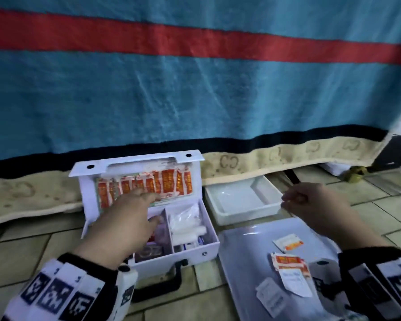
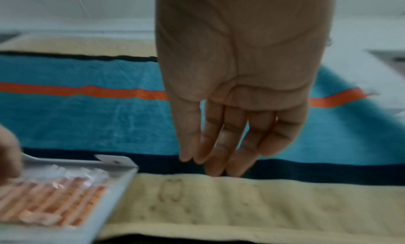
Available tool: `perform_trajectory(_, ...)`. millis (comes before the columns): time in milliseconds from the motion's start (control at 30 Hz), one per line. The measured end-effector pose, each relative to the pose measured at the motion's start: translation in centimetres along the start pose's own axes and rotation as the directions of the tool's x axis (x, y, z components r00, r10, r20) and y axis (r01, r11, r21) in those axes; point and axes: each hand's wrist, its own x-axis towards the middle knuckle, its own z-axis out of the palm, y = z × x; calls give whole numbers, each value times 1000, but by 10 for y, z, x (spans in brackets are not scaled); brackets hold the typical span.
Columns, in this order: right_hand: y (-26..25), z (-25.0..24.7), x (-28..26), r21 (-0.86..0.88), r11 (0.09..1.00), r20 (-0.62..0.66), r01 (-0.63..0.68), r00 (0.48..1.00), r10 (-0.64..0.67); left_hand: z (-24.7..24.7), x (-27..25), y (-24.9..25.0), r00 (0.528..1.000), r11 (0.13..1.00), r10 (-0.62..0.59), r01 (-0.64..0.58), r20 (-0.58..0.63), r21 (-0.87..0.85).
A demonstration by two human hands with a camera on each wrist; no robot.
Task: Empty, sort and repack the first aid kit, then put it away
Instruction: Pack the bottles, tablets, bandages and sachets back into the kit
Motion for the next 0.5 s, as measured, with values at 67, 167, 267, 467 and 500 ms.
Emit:
perform_trajectory(67,38,-8,-10,-99,989,86,-111,989,120,15,-1,22,992,998,65,-63,104,-21)
perform_trajectory(167,84,-5,-29,-318,929,243,-191,930,275,36,-3,49,968,994,106,-106,228,-12)
perform_trajectory(267,116,8,-40,-337,923,341,-184,890,302,52,-2,66,967,995,99,-103,236,5)
perform_trajectory(467,104,30,-37,-408,913,453,-1,868,203,68,-2,73,978,991,40,-65,206,116)
perform_trajectory(500,101,37,-36,-434,899,484,58,857,178,71,-2,74,981,988,30,-59,194,143)
